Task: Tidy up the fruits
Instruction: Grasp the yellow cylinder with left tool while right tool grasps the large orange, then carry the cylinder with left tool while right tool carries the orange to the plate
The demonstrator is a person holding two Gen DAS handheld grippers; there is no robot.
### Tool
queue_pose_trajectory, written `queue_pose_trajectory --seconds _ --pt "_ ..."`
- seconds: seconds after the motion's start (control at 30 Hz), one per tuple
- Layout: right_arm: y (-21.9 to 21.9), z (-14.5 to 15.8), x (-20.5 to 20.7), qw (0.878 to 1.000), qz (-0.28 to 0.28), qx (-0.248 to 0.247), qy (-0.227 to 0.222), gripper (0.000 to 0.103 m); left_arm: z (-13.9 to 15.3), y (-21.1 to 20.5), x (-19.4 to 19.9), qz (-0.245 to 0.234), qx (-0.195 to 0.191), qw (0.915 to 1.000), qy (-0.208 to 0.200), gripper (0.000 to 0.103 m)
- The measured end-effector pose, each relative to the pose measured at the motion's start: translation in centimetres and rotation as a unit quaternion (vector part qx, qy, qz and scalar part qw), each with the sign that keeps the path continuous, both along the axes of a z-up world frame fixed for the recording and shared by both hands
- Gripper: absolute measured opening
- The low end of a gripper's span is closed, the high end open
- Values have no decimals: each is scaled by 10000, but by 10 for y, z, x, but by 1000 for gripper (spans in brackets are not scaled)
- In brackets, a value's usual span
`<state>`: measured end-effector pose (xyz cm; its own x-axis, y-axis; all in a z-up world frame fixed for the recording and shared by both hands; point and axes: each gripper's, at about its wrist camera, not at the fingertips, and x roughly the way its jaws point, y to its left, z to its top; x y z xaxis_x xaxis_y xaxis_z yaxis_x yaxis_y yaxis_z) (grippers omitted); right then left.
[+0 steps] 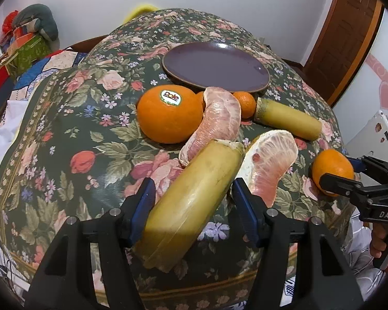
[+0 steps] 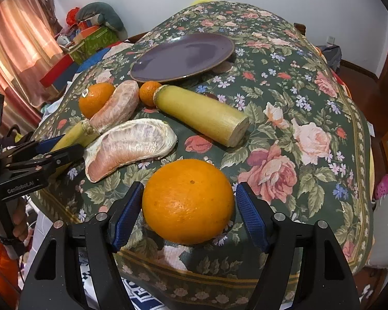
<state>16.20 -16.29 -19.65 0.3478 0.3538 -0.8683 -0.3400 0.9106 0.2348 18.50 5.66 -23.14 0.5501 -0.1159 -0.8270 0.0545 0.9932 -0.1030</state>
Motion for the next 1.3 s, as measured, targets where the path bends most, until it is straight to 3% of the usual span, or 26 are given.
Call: queue_pose_trajectory --seconds 0.3,0.47,0.63,0.7,1.03,1.3 --pt "6 -10 0 9999 90 -111 61 70 -5 -3 9 -51 8 10000 -63 62" --pt "6 -9 1 9999 136 -53 36 65 -5 -4 10 -81 55 9999 -103 59" --pt "5 -9 1 9999 120 -7 39 64 -1 -7 8 -168 62 9998 -91 48" --pt "5 -9 1 9999 100 7 37 64 2 -7 6 -186 73 9997 -112 43" --pt "0 -2 2 10000 -13 20 -59 64 30 -5 -8 -107 47 9989 -452 40" --pt "-7 29 4 9984 -116 101 -539 63 59 -12 -12 -117 -26 9965 -827 38"
